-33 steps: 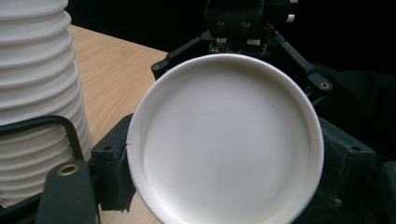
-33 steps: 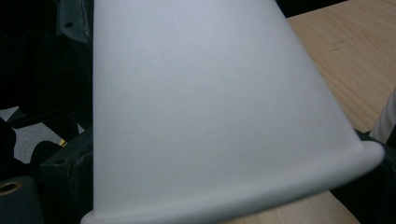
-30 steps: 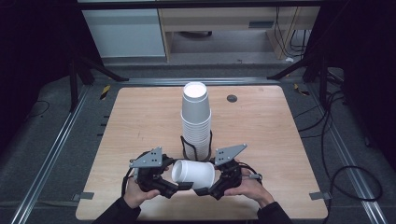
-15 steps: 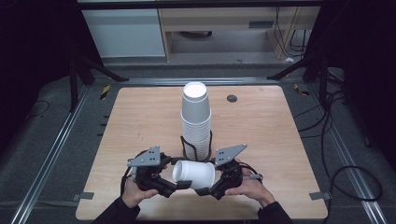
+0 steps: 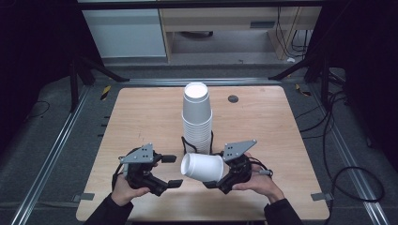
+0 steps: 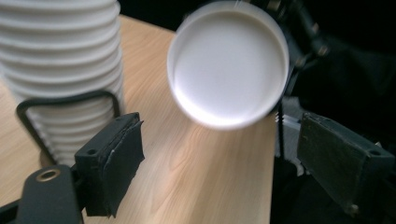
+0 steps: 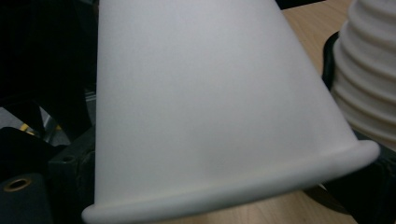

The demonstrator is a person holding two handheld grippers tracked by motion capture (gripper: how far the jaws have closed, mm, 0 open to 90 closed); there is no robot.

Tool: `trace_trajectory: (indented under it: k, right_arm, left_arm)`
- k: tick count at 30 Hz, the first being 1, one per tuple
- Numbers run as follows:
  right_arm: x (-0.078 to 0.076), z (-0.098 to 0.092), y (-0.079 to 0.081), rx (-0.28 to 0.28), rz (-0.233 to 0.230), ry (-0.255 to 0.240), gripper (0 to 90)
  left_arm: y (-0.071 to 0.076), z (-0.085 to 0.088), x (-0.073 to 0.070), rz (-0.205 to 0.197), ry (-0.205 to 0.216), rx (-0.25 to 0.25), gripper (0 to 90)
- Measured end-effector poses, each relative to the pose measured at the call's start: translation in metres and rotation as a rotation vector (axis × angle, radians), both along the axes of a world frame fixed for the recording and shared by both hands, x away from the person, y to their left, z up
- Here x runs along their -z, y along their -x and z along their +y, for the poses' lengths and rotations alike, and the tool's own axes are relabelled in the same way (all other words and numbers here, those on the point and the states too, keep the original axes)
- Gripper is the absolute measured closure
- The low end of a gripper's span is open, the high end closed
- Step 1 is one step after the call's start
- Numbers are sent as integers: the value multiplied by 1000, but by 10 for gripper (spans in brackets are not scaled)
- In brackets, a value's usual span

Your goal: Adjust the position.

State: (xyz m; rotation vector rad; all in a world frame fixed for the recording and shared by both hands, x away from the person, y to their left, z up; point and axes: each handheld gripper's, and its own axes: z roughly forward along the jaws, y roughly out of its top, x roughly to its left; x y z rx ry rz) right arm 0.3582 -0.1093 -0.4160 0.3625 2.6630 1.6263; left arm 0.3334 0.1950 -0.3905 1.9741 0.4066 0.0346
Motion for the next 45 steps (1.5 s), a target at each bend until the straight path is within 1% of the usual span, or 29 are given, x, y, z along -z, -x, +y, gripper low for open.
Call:
trace_trajectory:
  k: [1, 2, 3, 4, 5, 6, 7, 9, 12, 13, 14, 15, 16, 17, 18, 19, 22, 23, 24, 25, 26, 27, 28, 29, 32, 35, 38, 41, 45]
  right_arm:
    - [-5, -1, -2, 7, -25, 26, 70]
    - [-5, -1, -2, 7, -25, 26, 70]
    - [-11, 0, -4, 9, -49, 63, 70]
    - [-11, 0, -4, 9, -49, 63, 70]
    - [-13, 1, -5, 10, -58, 76, 70]
    - [-17, 1, -7, 8, -75, 103, 70]
    - [-21, 2, -8, 2, -87, 120, 70]
    - [-23, 3, -9, 2, -95, 130, 70]
    - [-26, 6, -12, -6, -108, 168, 70]
    - [-26, 9, -14, -14, -114, 194, 70]
    - [-26, 9, -14, -14, -114, 194, 70]
    - [-25, 13, -14, -25, -126, 226, 69]
    - [-25, 13, -14, -25, -126, 226, 69]
    - [-24, 17, -13, -35, -131, 250, 69]
    - [-24, 17, -13, -35, -131, 250, 69]
    - [-23, 19, -13, -39, -135, 260, 69]
    - [-21, 25, -12, -46, -139, 296, 69]
    - [-20, 28, -12, -54, -142, 319, 70]
    - [-20, 28, -12, -54, -142, 319, 70]
    - [-19, 32, -11, -63, -151, 348, 70]
    - [-19, 32, -11, -63, -151, 348, 70]
    - [-19, 35, -10, -68, -152, 360, 70]
    - [-19, 35, -10, -68, -152, 360, 70]
    - [-18, 37, -9, -72, -153, 372, 70]
    - [-16, 39, -9, -81, -159, 386, 70]
    - [-14, 45, -6, -99, -165, 402, 70]
    - [-13, 48, -4, -104, -161, 406, 70]
    - [-10, 54, -2, -119, -163, 428, 69]
    - [-7, 59, -2, -137, -172, 441, 69]
  left_arm:
    - [-2, 0, 3, 16, -30, -4, 129]
    - [-2, 0, 3, 16, -30, -4, 128]
    - [-3, -1, 5, 18, -44, -10, 128]
    - [-4, -1, 6, 23, -56, -14, 128]
    - [-6, -2, 10, 36, -82, -16, 128]
    - [-7, -3, 11, 38, -92, -19, 123]
    - [-9, -4, 15, 48, -110, -21, 123]
    - [-10, -5, 16, 53, -116, -21, 122]
    - [-11, -8, 21, 61, -139, -13, 120]
    - [-12, -9, 23, 61, -153, -13, 119]
    - [-12, -9, 23, 61, -153, -13, 119]
    - [-13, -10, 25, 63, -163, -13, 119]
    - [-13, -10, 25, 63, -163, -13, 119]
    - [-14, -11, 26, 67, -167, -9, 120]
    - [-14, -11, 26, 67, -167, -9, 120]
    - [-13, -11, 27, 68, -172, -8, 120]
    - [-13, -13, 27, 65, -189, 1, 121]
    - [-12, -15, 28, 63, -199, 6, 121]
    - [-12, -15, 28, 63, -199, 6, 121]
    - [-11, -17, 28, 62, -206, 8, 121]
    - [-11, -17, 28, 62, -206, 8, 122]
    - [-11, -18, 28, 55, -220, 15, 122]
    - [-11, -18, 28, 55, -220, 15, 122]
    - [-10, -20, 27, 52, -226, 19, 122]
    - [-9, -22, 28, 54, -227, 19, 122]
    - [-9, -25, 29, 52, -247, 25, 122]
    - [-9, -26, 29, 57, -245, 25, 122]
    - [-9, -27, 30, 55, -260, 35, 122]
    - [-8, -29, 31, 53, -272, 36, 125]
